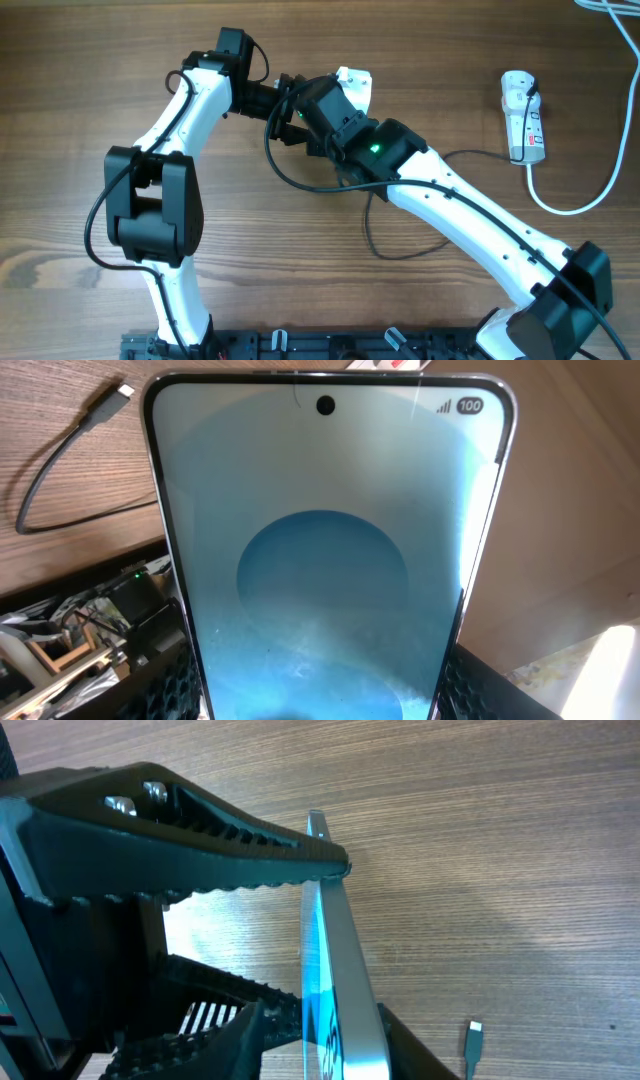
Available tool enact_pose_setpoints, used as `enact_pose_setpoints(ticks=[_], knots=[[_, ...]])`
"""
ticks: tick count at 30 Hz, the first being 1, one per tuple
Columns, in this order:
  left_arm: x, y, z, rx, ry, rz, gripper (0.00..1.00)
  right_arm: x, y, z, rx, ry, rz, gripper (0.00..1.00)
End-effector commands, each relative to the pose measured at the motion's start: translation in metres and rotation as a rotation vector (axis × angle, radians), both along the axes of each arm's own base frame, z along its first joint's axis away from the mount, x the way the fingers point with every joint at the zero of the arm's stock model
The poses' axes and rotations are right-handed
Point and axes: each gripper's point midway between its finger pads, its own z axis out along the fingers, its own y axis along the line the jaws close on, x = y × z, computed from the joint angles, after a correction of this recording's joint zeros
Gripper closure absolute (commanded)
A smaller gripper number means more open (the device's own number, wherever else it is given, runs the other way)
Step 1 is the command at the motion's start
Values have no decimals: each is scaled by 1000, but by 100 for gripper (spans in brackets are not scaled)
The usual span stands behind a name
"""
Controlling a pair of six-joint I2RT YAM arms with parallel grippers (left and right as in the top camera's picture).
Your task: Plug charger to phone and switch on socket
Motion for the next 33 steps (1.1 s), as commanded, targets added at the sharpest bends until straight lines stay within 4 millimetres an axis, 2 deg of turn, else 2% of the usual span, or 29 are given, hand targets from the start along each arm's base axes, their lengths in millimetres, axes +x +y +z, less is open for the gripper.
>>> enact_pose_setpoints(ticks=[1, 9, 12, 17, 24, 27, 28, 29, 33], knots=[[-3, 0, 23, -63, -48, -10, 32, 4, 5, 14, 34, -23, 10, 67], [-3, -1, 27, -84, -47, -14, 30, 9, 6, 18, 40, -49, 8, 74], [-3, -1, 27, -84, -47, -14, 30, 8, 6, 17, 38, -48, 10, 82], [-3, -1, 27, -84, -47, -14, 30, 8, 6, 17, 31, -50, 17, 84], [-3, -1, 27, -84, -48, -14, 29, 8, 6, 17, 32, -49, 17, 94], [-3, -1, 26, -83, -48, -14, 15, 9, 6, 18, 33, -50, 16, 95], [-3, -1, 26, -83, -48, -14, 4, 9, 6, 18, 37, -49, 13, 95], [-3, -1, 26, -84, -48, -14, 0, 9, 6, 18, 47, -48, 1, 95], [-3, -1, 26, -83, -48, -14, 0, 11, 5, 21, 97, -48, -59, 95]])
